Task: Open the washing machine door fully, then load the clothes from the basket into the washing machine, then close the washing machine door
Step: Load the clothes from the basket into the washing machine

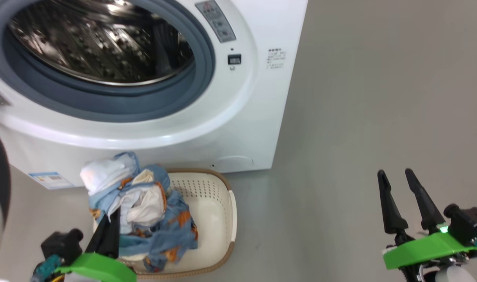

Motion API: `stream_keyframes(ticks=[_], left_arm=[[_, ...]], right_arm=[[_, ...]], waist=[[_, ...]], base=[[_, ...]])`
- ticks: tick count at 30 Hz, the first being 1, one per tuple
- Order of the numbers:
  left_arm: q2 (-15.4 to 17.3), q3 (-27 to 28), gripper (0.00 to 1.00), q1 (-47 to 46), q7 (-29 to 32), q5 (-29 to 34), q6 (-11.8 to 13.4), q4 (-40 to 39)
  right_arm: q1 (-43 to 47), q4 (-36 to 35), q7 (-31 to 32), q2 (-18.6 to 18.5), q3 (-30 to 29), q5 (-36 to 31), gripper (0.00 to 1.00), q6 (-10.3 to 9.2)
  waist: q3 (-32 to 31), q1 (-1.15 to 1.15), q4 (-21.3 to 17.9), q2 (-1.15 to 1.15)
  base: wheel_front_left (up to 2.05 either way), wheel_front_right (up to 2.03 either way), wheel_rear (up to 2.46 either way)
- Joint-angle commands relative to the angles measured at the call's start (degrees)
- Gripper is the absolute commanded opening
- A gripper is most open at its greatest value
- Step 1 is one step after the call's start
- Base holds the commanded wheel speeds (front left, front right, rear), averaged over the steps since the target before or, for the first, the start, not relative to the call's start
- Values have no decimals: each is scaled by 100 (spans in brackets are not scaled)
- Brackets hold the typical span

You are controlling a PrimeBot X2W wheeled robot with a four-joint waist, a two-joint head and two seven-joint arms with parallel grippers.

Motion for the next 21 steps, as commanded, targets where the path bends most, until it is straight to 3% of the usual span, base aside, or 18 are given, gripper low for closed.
stream_keyframes(ticks=[1,21], left_arm=[[84,324,0,131,-77,143,3,-288],[-224,1054,0,1401,-78,990,3,-1539]], right_arm=[[96,-104,-46,-121,69,-9,100,26],[678,-135,-46,-190,12,25,100,26]], waist=[[-375,1,194,0],[-938,1,470,0]], base=[[0,0,0],[0,0,0]])
